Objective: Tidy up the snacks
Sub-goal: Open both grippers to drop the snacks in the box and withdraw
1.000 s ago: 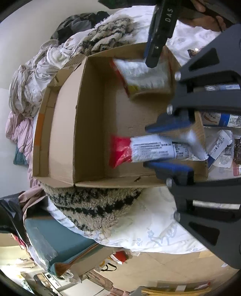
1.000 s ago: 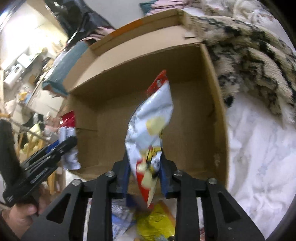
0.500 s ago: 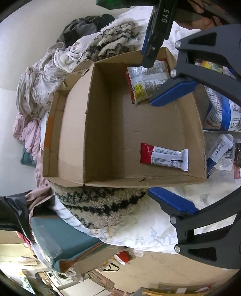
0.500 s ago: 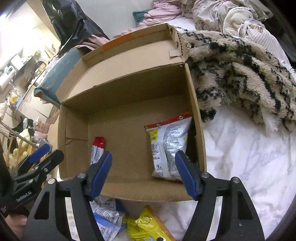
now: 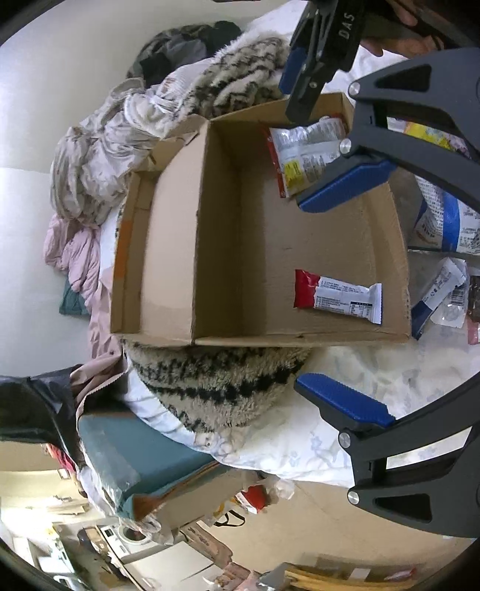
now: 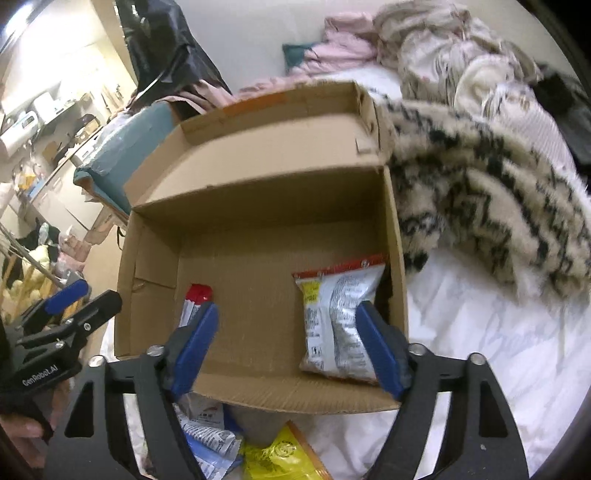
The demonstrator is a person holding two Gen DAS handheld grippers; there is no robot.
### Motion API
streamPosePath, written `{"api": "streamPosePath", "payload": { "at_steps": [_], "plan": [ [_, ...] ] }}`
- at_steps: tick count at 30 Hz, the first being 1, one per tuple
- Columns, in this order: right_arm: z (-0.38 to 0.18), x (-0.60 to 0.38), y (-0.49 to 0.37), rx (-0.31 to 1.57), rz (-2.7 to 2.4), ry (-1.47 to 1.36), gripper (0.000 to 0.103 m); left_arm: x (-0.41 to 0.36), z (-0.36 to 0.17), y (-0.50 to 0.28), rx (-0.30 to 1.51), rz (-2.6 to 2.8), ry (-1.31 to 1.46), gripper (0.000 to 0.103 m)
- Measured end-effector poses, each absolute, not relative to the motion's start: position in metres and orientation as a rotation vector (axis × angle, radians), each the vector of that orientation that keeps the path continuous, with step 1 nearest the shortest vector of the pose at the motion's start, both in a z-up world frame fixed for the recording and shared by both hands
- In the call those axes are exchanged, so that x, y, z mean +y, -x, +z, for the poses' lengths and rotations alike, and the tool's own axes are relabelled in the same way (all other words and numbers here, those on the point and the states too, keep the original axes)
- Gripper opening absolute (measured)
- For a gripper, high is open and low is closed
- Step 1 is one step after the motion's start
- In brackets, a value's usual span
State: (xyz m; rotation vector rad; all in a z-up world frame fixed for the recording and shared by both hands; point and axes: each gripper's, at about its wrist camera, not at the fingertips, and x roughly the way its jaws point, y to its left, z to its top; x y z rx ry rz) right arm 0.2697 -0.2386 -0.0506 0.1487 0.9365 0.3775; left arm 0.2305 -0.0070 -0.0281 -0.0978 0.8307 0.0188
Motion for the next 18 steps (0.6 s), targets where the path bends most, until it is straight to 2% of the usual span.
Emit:
{"api": "streamPosePath", "payload": {
  "at_steps": [4,12,18],
  "plan": [
    [-0.038,-0.244,-0.26,0.934,0.377,-0.197,0.086,-0.001,-0.031,-0.222,0.864,-0.014,0.111,0.087],
    [0.0,-0.248,-0.221,0.844,0.385,-0.166,0.086,0.01,-0.015,-0.193,0.843,0.01,0.088,0.087],
    [-0.004,-0.255,-0.191,0.869,0.391,-0.19,0.086,0.023,-0.016,-0.168,0.882,0.032,0.137,0.087]
  ]
}}
